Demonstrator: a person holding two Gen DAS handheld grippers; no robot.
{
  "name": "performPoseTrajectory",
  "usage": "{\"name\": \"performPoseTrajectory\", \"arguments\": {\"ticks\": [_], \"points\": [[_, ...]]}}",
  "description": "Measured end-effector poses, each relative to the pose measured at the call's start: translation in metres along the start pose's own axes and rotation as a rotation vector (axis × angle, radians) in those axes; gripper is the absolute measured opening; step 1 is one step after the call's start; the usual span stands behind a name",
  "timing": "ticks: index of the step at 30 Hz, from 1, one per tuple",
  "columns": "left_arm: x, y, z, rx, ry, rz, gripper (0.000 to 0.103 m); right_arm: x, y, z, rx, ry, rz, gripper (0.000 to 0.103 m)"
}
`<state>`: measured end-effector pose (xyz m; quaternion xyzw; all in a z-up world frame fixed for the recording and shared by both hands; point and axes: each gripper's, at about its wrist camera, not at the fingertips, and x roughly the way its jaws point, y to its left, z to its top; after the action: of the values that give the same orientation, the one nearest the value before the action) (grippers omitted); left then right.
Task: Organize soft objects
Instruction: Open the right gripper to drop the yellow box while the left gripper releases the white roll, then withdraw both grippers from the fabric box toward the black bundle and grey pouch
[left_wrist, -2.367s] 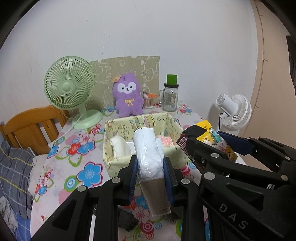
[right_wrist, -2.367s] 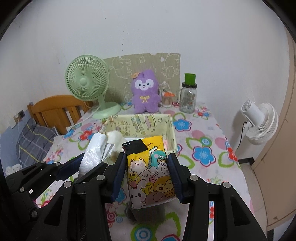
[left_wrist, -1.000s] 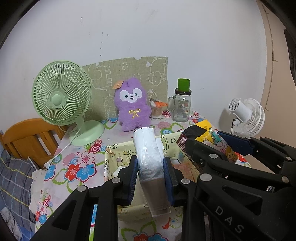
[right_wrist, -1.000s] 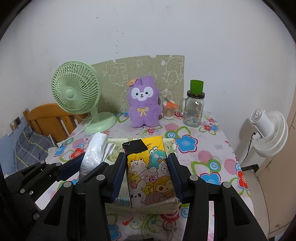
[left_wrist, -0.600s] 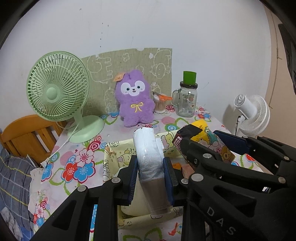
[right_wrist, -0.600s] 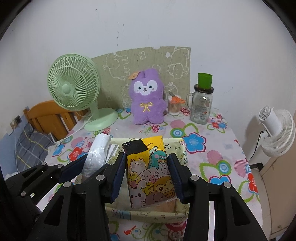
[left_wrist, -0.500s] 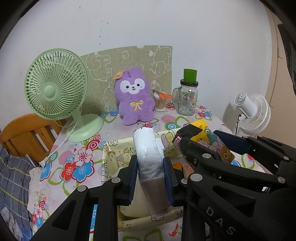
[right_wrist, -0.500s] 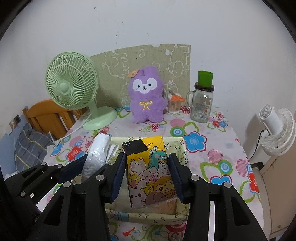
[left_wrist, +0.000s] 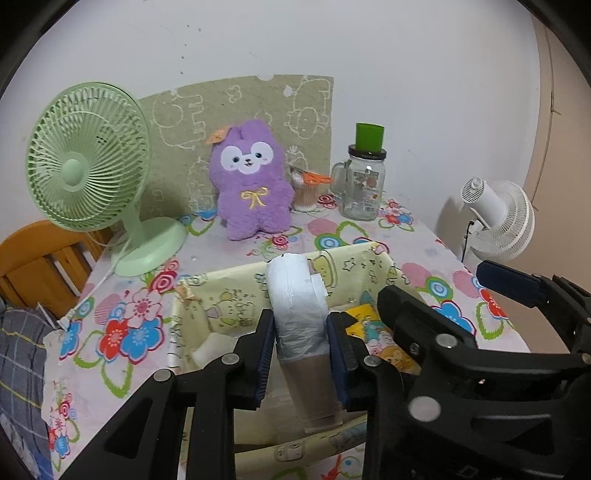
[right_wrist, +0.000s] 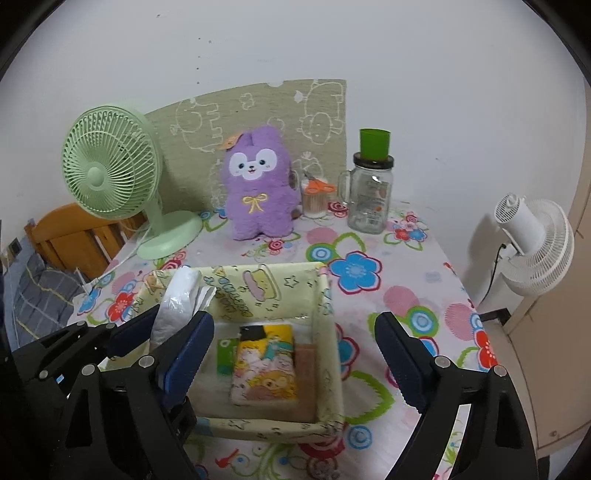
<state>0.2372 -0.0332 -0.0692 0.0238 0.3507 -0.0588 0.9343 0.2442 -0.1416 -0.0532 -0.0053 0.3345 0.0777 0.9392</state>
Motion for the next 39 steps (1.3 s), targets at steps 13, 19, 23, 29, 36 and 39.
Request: {"name": "performPoseTrajectory", "arguments": {"ticks": [13, 19, 23, 29, 36, 39], "points": [[0.007, -0.017, -0.004, 0.032, 0.03, -0.044, 0.082, -0.008, -0.014, -0.009, 0.009, 0.038, -0.047, 0.095], [-0.01, -0.019, -0.009, 0.035, 0.019, -0.043, 0.088, -0.019, -0.013, -0.014, 0.018, 0.026, -0.032, 0.098], [-0.018, -0.019, -0.014, 0.043, 0.025, -0.004, 0.088, -0.026, -0.008, -0.019, 0.01, 0.021, -0.016, 0.098], [-0.037, -0.018, -0.023, 0.035, 0.013, 0.004, 0.088, -0.039, -0.002, -0.026, 0.004, 0.011, 0.003, 0.098], [-0.055, -0.016, -0.03, 0.01, -0.004, 0.008, 0.09, -0.056, 0.004, -0.031, -0.014, -0.015, 0.002, 0.099], [-0.064, -0.015, -0.034, 0.001, -0.018, 0.017, 0.091, -0.061, 0.004, -0.033, -0.014, -0.018, 0.006, 0.099]]}}
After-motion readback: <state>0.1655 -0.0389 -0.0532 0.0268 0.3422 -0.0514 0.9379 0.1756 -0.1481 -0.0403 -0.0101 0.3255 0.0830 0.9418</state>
